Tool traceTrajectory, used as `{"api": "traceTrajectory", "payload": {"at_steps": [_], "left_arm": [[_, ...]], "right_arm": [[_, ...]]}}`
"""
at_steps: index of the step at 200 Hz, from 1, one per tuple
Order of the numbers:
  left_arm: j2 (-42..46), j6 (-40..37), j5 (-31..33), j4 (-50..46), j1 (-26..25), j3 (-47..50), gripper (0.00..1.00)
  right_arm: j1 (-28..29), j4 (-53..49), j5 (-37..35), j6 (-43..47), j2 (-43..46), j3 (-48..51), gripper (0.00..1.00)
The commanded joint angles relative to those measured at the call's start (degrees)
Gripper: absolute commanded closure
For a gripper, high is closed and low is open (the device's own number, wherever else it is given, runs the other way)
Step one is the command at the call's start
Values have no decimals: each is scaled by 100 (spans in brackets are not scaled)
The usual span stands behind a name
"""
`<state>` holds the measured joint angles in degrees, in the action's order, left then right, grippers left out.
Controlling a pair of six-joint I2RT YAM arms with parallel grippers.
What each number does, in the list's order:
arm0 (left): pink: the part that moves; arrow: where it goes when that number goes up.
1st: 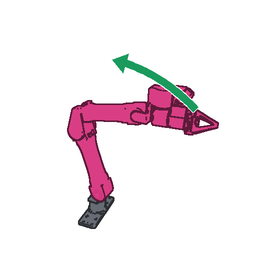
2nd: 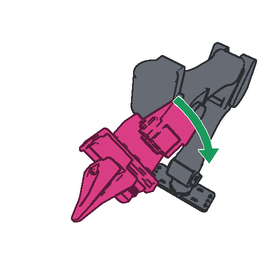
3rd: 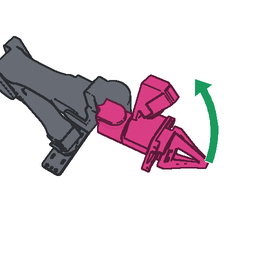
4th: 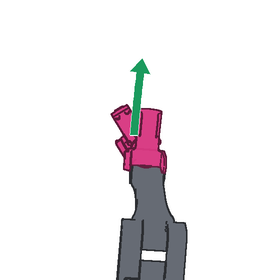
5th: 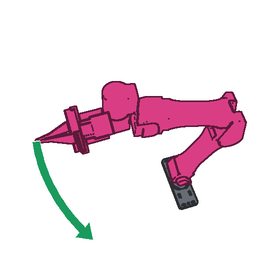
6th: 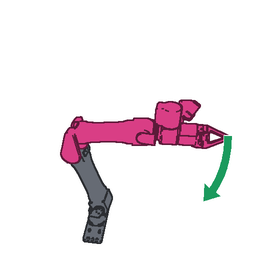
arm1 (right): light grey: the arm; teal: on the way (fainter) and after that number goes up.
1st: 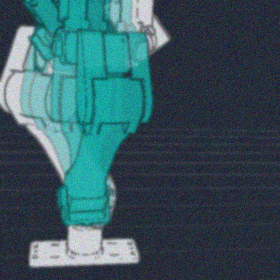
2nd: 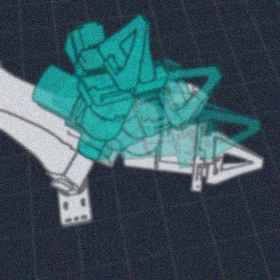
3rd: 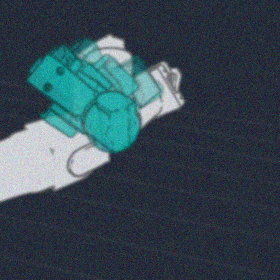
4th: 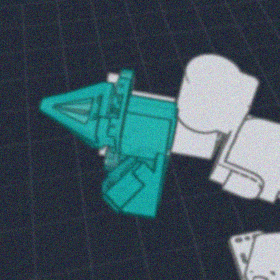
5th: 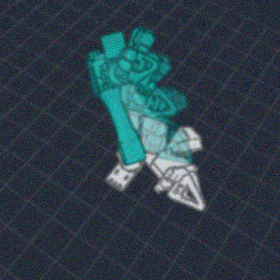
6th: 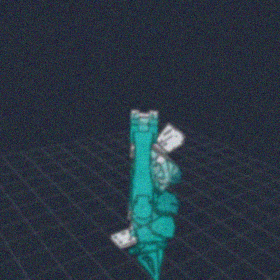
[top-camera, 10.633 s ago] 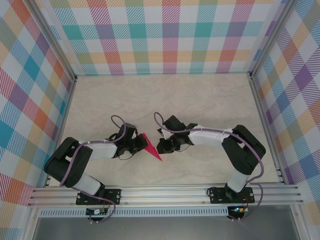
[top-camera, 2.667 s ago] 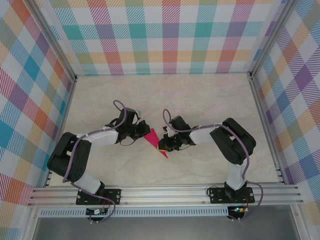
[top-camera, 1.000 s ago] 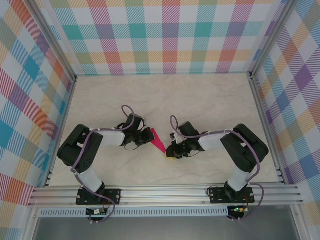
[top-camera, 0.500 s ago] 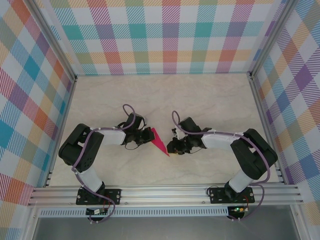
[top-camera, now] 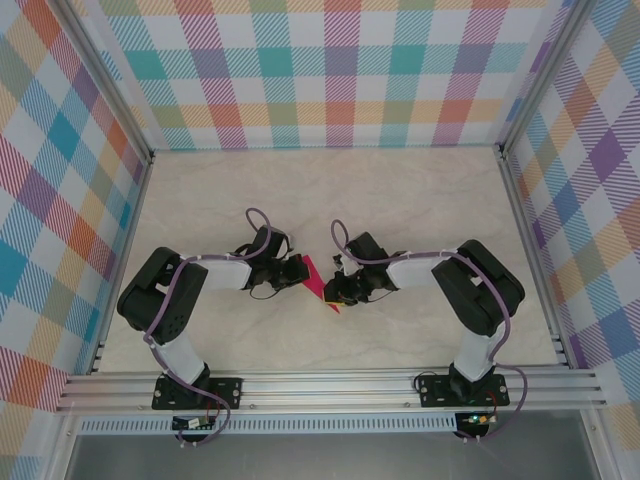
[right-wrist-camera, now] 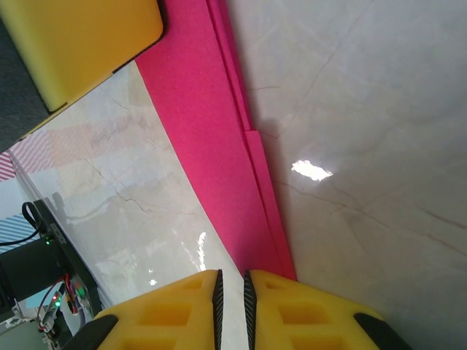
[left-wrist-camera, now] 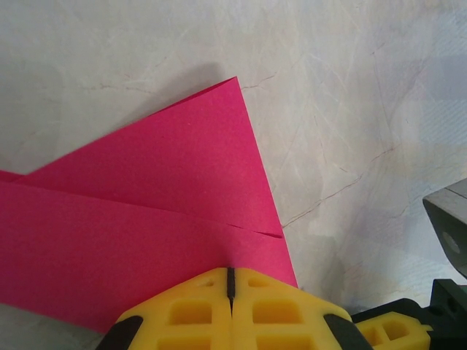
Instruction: Fold a paper plane with a square sheet of paper (pick it up from the middle)
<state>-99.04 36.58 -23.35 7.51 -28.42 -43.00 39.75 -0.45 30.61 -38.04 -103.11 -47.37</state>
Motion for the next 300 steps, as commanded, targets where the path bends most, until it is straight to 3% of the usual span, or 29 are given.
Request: {"api": "traceTrajectory", "payload": {"at_steps": [1,93,184,300], "left_arm": [[-283,-94,469,-514,66,105,100],[-498,-109,204,-437,65,166,100],[-555,-133,146,-521,66,93,100],[-276,31,212,-321,61,216,100]], "right_arm": [[42,-634,-385,-28,-73,231,81],[50,-1823,-827,-301,267,-351,82],[24,-2593,-545,94,233,-1219,80],[-84,-1921,-1304,47,937,-520,72]]}}
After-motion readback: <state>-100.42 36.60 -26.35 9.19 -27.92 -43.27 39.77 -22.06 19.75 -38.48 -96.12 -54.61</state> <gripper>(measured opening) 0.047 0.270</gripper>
